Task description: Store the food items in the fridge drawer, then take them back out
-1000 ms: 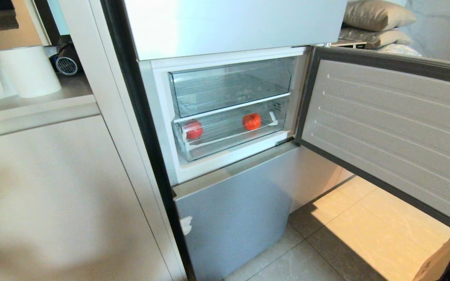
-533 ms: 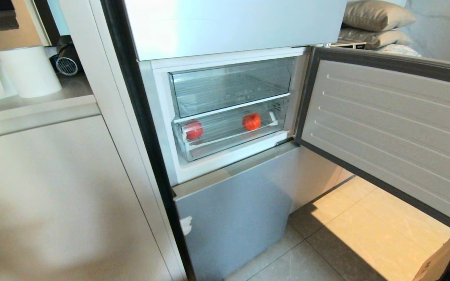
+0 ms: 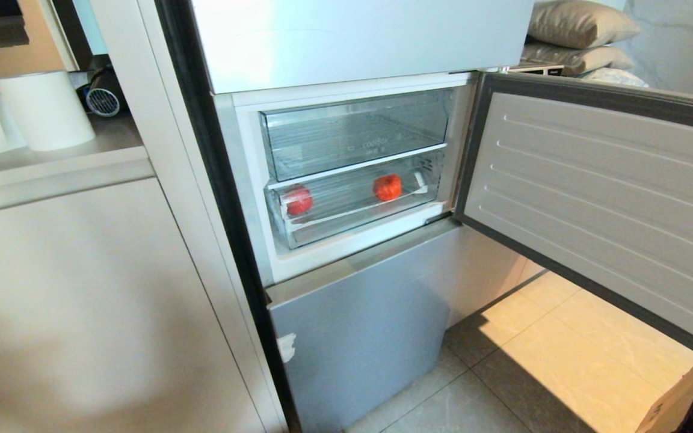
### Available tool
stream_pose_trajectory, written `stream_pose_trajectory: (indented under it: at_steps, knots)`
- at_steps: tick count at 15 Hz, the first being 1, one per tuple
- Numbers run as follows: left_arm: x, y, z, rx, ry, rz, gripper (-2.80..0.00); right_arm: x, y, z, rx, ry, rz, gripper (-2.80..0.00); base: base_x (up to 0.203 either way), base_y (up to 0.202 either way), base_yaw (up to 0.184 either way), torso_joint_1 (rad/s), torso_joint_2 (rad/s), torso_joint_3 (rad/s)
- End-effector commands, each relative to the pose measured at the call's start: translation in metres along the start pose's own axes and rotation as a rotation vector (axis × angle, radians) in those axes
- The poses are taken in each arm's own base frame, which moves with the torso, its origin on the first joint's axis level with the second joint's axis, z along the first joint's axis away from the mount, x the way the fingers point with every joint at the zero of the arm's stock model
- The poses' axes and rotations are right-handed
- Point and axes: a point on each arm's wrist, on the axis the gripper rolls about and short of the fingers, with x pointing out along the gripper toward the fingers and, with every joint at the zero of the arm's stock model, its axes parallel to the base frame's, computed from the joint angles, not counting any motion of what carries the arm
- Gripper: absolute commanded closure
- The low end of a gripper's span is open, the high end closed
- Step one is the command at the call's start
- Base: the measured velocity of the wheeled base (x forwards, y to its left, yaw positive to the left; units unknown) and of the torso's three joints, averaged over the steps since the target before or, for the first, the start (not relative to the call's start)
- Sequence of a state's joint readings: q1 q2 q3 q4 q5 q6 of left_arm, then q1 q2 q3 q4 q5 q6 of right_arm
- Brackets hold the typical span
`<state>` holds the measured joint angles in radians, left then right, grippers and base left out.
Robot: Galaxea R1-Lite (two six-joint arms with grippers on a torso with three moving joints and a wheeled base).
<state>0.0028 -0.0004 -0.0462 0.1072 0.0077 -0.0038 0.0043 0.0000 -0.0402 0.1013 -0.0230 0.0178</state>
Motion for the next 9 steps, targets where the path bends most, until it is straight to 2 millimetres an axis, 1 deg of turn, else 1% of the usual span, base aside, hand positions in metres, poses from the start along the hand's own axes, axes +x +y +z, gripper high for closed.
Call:
stream_pose_trajectory:
  at_steps: [1, 6, 7, 8, 9]
  knots:
    - [0.0, 0.0, 0.0, -0.001, 0.006, 0.0, 0.0, 0.0, 0.0, 0.0, 0.005, 0.002, -0.002, 0.0, 0.0, 0.0, 0.0, 0.0, 0.0, 0.0]
    - [0.0, 0.0, 0.0, -0.001, 0.005, 0.0, 0.0, 0.0, 0.0, 0.0, 0.021, -0.001, -0.006, 0.0, 0.0, 0.0, 0.0, 0.0, 0.0, 0.0]
    - [0.0, 0.0, 0.0, -0.001, 0.007, 0.0, 0.0, -0.003, 0.0, 0.009, 0.03, -0.04, -0.011, 0.0, 0.0, 0.0, 0.0, 0.0, 0.0, 0.0]
    - [0.0, 0.0, 0.0, -0.001, 0.006, 0.0, 0.0, -0.008, 0.0, 0.024, 0.052, -0.101, -0.017, 0.0, 0.0, 0.0, 0.0, 0.0, 0.0, 0.0]
    - [0.0, 0.0, 0.0, -0.001, 0.005, 0.0, 0.0, -0.017, 0.0, 0.049, 0.095, -0.172, -0.022, 0.0, 0.0, 0.0, 0.0, 0.0, 0.0, 0.0]
